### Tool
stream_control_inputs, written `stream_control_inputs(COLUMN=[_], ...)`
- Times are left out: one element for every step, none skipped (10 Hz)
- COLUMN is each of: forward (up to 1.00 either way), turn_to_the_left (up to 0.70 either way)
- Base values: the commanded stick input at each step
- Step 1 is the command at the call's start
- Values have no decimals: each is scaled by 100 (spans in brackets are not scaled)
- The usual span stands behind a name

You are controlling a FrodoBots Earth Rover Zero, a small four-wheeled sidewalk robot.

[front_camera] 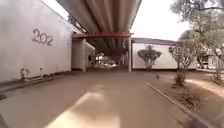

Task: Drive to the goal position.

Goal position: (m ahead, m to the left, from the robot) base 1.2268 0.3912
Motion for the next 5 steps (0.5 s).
stream_control_inputs(forward=[70,70,70,70,70], turn_to_the_left=[-16,-24,-32,-35,-33])
